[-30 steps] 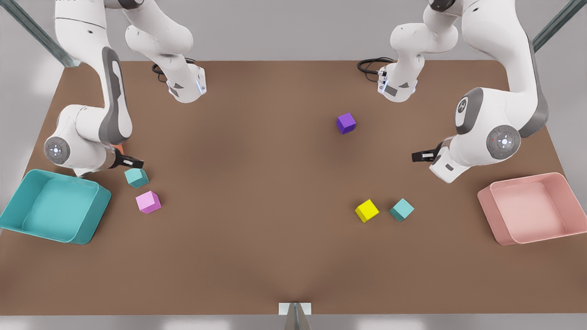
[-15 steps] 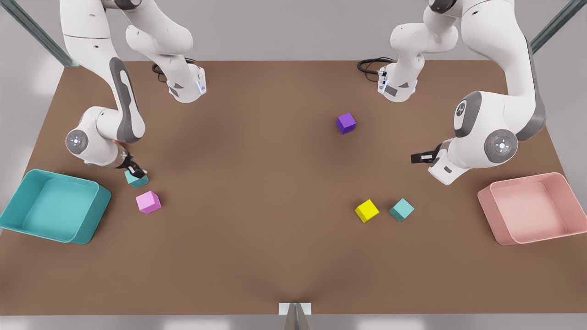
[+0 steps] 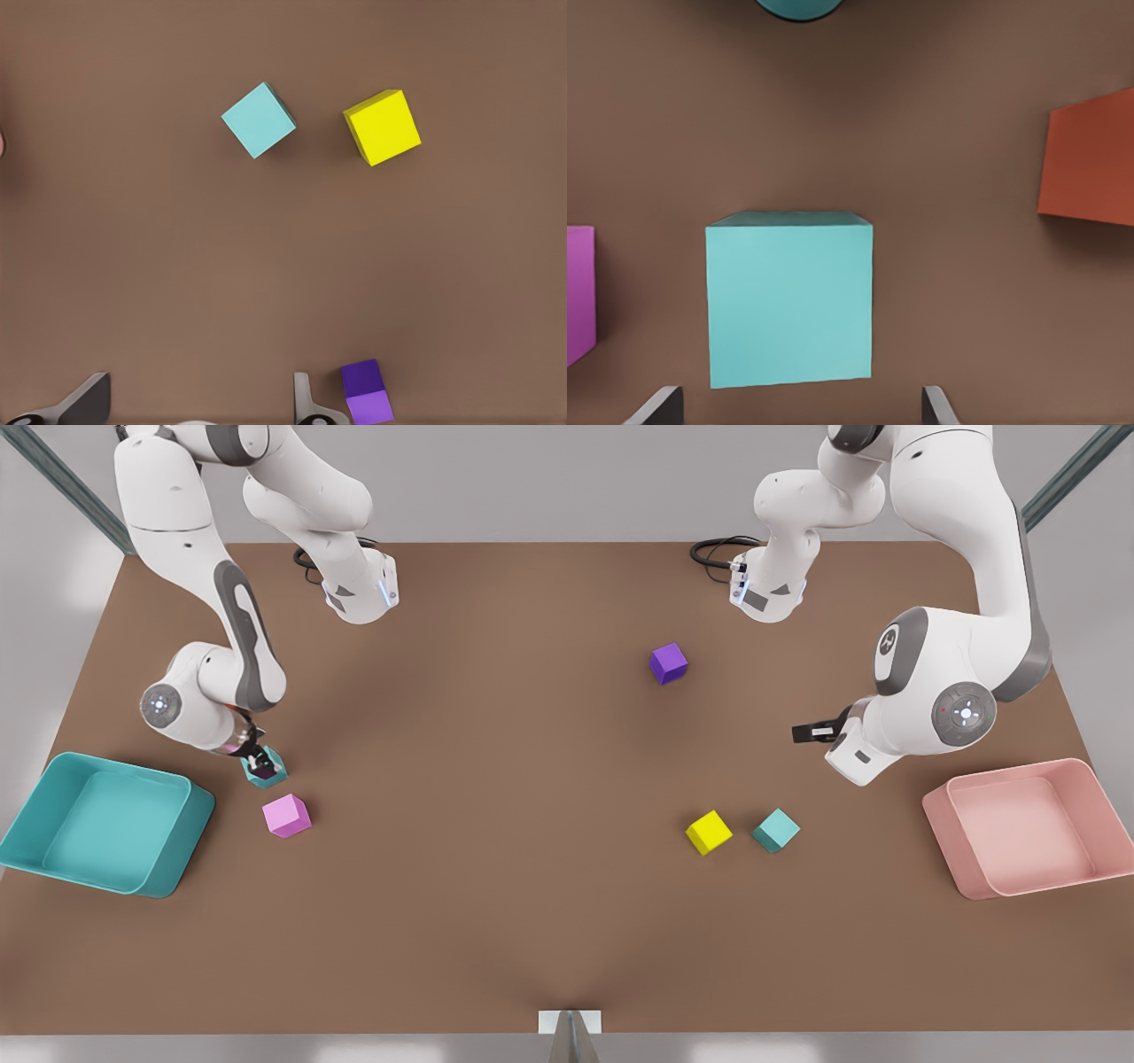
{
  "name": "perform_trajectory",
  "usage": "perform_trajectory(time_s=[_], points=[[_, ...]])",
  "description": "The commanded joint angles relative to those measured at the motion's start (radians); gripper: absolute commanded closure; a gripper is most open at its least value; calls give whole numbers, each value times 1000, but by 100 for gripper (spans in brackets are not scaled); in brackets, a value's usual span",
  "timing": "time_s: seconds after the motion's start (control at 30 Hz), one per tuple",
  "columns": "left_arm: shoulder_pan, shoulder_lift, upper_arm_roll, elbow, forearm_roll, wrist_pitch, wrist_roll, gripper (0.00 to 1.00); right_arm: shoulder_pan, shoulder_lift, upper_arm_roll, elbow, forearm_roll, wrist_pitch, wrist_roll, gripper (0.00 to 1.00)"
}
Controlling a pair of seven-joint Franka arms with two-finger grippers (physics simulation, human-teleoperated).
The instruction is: Stack the two blue cubes on top of each other
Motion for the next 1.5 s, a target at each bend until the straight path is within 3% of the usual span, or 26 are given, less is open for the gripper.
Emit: perform_trajectory(time_s=[0.0,0.2,0.3,0.4,0.67,0.7,0.77,0.83,0.9,1.0,1.07,1.17,1.37,1.47], points=[[0,5,0,0,1,-1,-2,0,0,11,0,2,5,26,137,0],[-15,74,-5,3,4,53,-26,0,0,28,0,5,7,42,138,0],[-64,216,-10,100,4,134,-397,0,0,53,0,19,7,54,138,0],[-143,233,-34,111,47,94,-402,0,-1,85,0,41,7,58,134,0],[-57,285,-39,134,47,197,-385,0,-15,136,0,76,5,80,125,0],[-67,204,-37,-40,34,379,-387,0,-17,145,2,84,5,80,125,0],[-89,95,92,-167,28,453,-402,0,-17,160,0,97,5,80,125,0],[-92,77,115,-224,-45,509,-472,0,-18,162,0,99,5,80,125,0],[-95,75,113,-268,-47,726,-469,0,-23,168,2,104,7,80,125,0],[-146,89,113,-329,-119,881,-471,0,-24,172,2,105,7,80,111,20],[-149,90,113,-333,-118,884,-469,0,-31,174,2,110,54,78,68,28],[-146,121,113,-333,-113,884,-466,0,-31,162,2,110,57,66,59,28],[-132,199,125,-322,-110,886,-472,0,-17,-5,14,119,80,-179,62,27],[-132,221,135,-320,-110,889,-472,0,43,-52,40,271,87,-414,71,27]])
